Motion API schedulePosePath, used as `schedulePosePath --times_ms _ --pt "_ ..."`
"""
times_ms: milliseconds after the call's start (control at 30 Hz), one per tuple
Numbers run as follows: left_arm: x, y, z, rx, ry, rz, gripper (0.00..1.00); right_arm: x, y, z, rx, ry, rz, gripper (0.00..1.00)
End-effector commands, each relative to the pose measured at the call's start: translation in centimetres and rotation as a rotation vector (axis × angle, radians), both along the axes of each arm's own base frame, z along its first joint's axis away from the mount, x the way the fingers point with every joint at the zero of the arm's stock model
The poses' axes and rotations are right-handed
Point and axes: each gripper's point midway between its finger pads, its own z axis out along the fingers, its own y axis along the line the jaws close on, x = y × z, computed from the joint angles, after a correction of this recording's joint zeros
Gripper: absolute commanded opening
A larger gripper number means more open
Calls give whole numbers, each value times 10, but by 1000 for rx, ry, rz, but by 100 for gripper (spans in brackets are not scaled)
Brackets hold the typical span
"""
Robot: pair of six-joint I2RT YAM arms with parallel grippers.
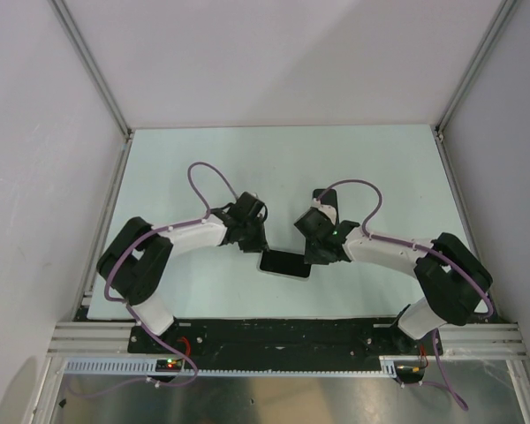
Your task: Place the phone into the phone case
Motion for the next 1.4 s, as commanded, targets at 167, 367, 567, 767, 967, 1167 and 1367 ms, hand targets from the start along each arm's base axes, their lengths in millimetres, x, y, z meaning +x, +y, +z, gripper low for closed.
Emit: schedulePosePath --times_ms 167,367,567,767,967,1167,1367 --pt "-20 4 -19 70 45 5 30 2 17 -18 -23 -1 13 12" --pt "-19 2 -18 66 44 8 29 -5 20 -34 -59 19 27 6" --pt "-19 2 -18 65 45 11 29 -15 25 -46 -81 35 46 4" --pt "-19 2 -18 64 47 15 29 -29 25 -58 -78 59 50 4" --pt "-19 2 -15 57 40 18 30 -25 19 -52 -55 48 36 7" --pt "-14 2 -5 38 18 25 30 7 11 0 30 -47 13 26" --pt "-4 4 14 -1 -22 33 33 16 -2 37 77 -99 -12 31"
